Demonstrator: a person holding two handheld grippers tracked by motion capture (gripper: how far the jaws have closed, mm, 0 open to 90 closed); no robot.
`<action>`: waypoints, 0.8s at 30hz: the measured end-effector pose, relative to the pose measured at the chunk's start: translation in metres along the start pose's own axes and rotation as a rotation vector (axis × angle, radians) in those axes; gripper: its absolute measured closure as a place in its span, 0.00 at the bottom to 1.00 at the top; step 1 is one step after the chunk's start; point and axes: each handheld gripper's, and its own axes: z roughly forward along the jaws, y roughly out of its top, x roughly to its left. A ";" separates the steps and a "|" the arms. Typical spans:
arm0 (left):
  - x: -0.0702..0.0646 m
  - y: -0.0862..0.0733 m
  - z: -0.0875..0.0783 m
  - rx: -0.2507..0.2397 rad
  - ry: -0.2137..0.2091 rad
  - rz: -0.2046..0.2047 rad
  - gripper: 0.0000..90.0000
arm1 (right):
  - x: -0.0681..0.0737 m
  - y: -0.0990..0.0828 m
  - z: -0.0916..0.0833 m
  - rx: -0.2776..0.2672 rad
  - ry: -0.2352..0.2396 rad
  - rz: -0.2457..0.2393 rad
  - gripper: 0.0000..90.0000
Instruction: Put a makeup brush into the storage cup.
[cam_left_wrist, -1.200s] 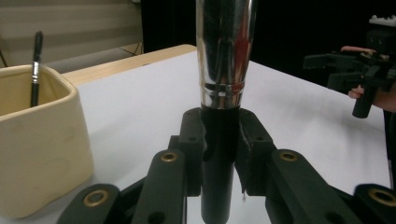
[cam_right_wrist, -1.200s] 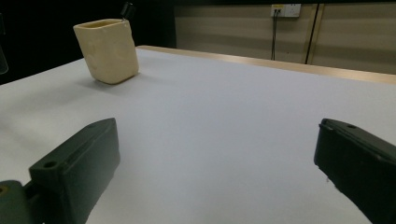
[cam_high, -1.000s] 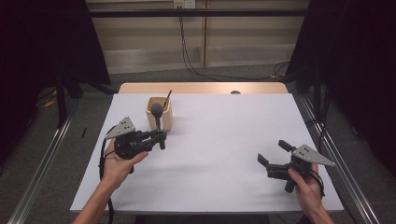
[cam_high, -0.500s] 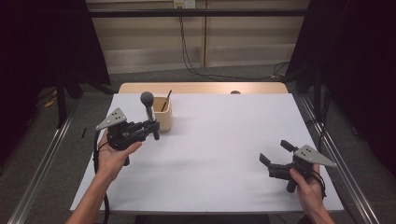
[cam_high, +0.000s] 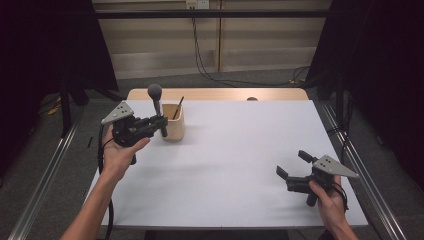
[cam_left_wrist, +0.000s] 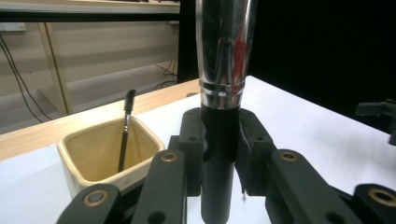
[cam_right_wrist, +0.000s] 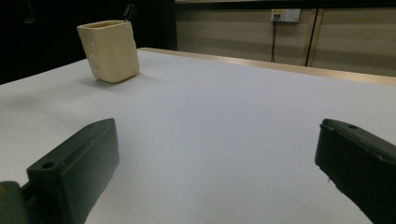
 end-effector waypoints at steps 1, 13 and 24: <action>0.001 0.001 0.001 -0.005 0.004 0.000 0.83 | 0.000 0.000 0.000 0.007 -0.009 -0.001 0.00; 0.017 0.017 0.012 -0.039 0.045 -0.031 0.83 | -0.003 -0.001 -0.003 0.002 0.006 -0.004 0.00; 0.032 0.023 0.023 -0.053 0.110 -0.014 0.83 | -0.004 -0.002 -0.002 0.006 0.009 0.004 0.00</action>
